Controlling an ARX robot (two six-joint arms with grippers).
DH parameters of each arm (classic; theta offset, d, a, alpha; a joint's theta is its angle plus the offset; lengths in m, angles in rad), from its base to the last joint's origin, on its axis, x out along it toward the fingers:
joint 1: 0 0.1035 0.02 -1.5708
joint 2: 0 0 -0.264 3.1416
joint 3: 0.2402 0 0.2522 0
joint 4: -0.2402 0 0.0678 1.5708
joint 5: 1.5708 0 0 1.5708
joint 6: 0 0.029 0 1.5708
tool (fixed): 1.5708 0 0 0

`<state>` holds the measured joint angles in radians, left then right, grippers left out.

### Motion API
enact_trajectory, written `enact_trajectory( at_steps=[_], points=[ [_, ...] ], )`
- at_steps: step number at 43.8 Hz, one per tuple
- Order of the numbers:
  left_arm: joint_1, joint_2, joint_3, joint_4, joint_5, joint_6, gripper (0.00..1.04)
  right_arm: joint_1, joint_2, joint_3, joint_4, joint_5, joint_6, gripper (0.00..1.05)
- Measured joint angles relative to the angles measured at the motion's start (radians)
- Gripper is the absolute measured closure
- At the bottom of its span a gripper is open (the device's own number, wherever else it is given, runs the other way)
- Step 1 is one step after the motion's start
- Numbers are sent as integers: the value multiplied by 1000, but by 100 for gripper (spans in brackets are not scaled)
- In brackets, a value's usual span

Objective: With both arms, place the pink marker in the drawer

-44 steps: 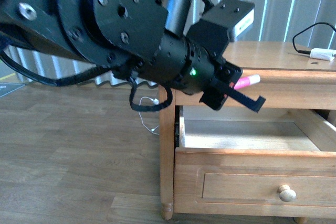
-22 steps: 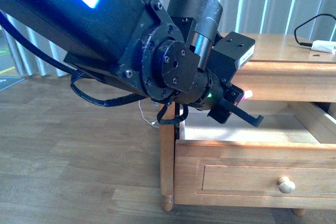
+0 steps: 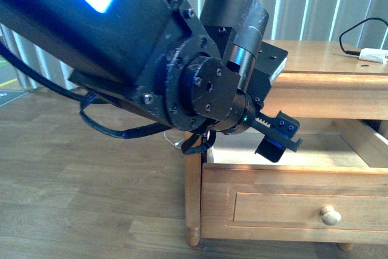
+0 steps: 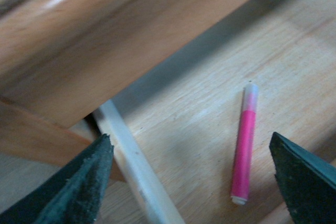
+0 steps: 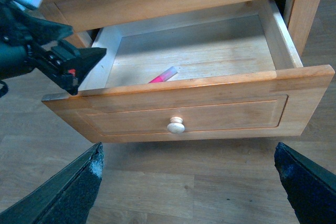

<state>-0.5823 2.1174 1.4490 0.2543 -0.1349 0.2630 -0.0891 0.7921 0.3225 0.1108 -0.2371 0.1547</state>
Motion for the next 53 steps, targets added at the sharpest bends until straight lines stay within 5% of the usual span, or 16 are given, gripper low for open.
enact_trajectory(
  at_steps=[3, 21, 37, 50, 53],
  points=[
    [6, -67, -74, 45, -48, -19, 5, 0, 0, 0, 0, 0, 0, 9],
    [91, -670, -654, 210, -190, -233, 6, 0, 0, 0, 0, 0, 0, 9],
    [171, -1311, -1015, -19, -304, -291, 6, 0, 0, 0, 0, 0, 0, 9],
    [182, -1500, -1082, -102, -303, -353, 7, 1, 0, 0, 0, 1, 0, 9],
    [218, -1530, -1139, 5, -216, -309, 22, 1, 0, 0, 0, 0, 0, 9]
  ],
)
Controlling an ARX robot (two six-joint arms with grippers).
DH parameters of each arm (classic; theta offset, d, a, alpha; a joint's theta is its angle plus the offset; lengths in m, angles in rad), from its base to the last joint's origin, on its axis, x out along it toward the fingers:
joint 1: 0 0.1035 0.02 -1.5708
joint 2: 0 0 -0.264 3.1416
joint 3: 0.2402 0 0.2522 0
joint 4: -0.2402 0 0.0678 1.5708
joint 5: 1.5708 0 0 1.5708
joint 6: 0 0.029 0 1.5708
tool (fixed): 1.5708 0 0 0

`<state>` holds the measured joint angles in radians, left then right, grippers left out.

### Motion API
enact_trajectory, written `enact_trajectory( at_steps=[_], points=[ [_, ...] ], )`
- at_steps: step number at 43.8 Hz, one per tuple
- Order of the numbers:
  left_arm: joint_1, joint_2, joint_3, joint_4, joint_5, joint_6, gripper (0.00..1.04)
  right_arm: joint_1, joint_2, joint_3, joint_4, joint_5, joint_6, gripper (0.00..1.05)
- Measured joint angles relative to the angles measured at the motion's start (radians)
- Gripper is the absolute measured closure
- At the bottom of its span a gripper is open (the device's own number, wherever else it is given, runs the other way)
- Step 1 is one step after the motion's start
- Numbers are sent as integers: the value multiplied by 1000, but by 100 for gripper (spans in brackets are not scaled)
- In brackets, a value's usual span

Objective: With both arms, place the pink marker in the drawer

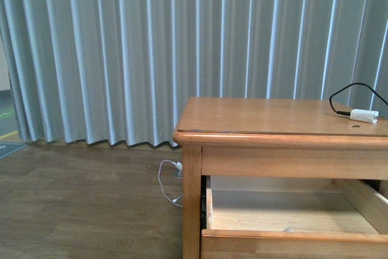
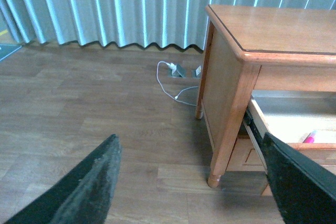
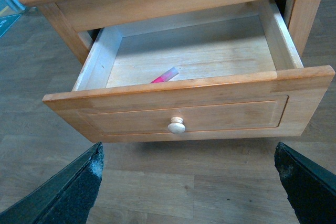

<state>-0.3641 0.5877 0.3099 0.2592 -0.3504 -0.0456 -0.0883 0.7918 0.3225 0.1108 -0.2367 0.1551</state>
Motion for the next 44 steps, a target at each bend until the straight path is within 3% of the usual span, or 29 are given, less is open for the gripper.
enact_trajectory(
  at_steps=[16, 22, 26, 29, 44],
  points=[
    [202, -195, -179, 3, 196, 37, 101, 0, 0, 0, 0, 0, 0, 9],
    [238, -237, -208, -12, 229, 39, 101, 0, 0, 0, 0, 0, 0, 9],
    [317, -268, -224, -28, 333, 40, 101, 0, 0, 0, 0, 0, 0, 9],
    [354, -289, -233, -37, 339, 40, 101, 0, 0, 0, 0, 0, 0, 9],
    [362, -369, -267, -81, 350, 41, 101, 0, 0, 0, 0, 0, 0, 9]
  ],
)
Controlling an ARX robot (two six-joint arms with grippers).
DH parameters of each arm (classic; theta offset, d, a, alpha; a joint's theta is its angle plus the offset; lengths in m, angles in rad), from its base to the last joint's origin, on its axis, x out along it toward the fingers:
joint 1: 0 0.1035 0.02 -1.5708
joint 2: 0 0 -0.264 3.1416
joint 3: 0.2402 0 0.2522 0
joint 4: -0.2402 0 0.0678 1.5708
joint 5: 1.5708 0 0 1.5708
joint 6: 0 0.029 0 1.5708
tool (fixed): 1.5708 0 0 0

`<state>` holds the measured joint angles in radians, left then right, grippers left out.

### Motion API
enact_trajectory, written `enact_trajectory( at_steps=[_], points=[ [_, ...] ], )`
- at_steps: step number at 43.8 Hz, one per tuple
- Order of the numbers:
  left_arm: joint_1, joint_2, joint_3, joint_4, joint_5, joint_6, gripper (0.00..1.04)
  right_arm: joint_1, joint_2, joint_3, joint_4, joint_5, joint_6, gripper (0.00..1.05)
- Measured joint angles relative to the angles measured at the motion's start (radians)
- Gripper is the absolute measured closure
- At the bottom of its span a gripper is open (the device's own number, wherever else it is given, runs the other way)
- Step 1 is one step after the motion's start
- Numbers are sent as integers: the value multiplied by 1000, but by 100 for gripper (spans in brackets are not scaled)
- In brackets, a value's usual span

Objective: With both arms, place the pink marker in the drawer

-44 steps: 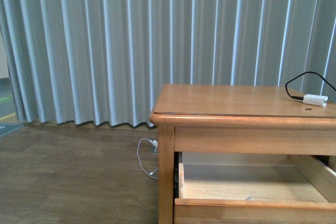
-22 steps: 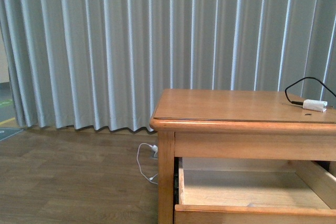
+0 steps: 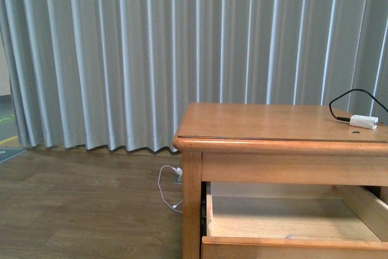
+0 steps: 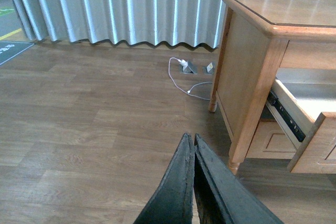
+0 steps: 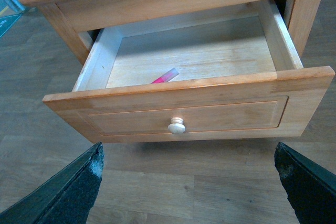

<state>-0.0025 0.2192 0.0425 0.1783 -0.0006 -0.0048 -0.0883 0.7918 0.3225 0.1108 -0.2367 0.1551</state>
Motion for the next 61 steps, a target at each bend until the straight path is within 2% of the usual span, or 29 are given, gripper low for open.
enact_trajectory(
  at_steps=[6, 10, 22, 25, 26, 30, 36, 38, 44, 61],
  points=[
    [0, -40, -20, -3, -2, 0, 101, 0, 0, 0, 0, 0, 0, 9],
    [0, -179, -19, -163, 1, 0, 101, 0, 0, 0, 0, 1, 0, 9],
    [0, -214, -19, -176, 1, 0, 101, 1, 0, 0, 0, 2, 0, 9],
    [0, -214, -19, -176, 1, 0, 86, 3, 0, -1, 7, 13, -8, 9],
    [0, -214, -19, -176, 1, 0, 80, 10, 2, -14, 56, 51, -35, 9],
    [0, -214, -19, -176, 1, 0, 66, 19, 29, -12, 100, 97, -129, 9],
    [0, -214, -19, -176, 1, 0, 45, 29, 126, -5, 37, 96, -234, 9],
    [0, -214, -19, -176, 1, 0, 34, 35, 192, 0, 29, 85, -271, 9],
    [0, -214, -19, -176, 1, 0, 6, 64, 399, 42, 134, 81, -311, 9],
    [0, -215, -19, -176, 1, 0, 6, 134, 827, 163, 465, 186, -251, 9]
  ],
)
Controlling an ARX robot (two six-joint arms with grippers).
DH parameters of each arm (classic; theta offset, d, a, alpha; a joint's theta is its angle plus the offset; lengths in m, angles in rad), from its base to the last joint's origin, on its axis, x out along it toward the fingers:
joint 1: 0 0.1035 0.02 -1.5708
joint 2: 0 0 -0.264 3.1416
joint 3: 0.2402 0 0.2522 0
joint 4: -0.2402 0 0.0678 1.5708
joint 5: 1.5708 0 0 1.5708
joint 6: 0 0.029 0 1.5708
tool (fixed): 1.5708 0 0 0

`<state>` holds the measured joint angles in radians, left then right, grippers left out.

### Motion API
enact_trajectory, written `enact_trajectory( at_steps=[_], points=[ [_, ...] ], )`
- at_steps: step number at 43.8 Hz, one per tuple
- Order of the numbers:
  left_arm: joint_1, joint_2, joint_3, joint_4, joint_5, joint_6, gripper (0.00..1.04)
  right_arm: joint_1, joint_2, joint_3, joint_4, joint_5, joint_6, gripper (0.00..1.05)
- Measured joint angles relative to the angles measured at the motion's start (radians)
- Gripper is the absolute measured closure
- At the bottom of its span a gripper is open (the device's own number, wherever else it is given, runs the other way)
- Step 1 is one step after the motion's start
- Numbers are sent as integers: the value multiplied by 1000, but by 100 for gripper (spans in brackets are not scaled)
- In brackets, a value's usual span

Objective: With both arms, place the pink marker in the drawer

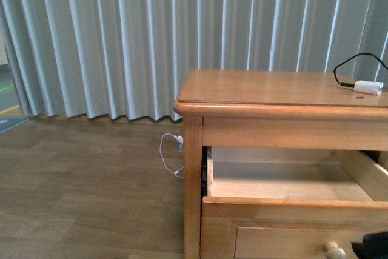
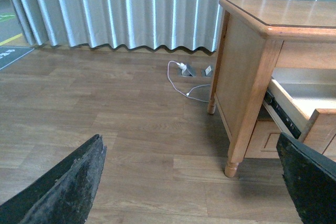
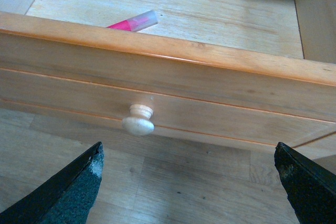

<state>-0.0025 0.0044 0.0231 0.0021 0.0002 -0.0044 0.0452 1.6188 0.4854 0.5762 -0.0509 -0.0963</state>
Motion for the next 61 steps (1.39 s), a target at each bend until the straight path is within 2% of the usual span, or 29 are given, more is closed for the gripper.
enact_trajectory(
  at_steps=[9, 23, 31, 50, 61],
  points=[
    [0, 0, 0, 0, 0, 0, 6, 16, 185, 58, 141, 69, 52, 9],
    [0, 0, 0, 0, 0, 0, 6, 17, 389, 166, 320, 103, 151, 9],
    [0, 0, 0, 0, 0, 0, 6, 23, 493, 314, 314, 111, 202, 9],
    [0, 0, 0, 0, 0, 0, 6, 27, 723, 745, 162, 116, 235, 9],
    [0, 0, 0, 0, 0, 0, 6, 27, 751, 773, 148, 114, 231, 9]
  ],
)
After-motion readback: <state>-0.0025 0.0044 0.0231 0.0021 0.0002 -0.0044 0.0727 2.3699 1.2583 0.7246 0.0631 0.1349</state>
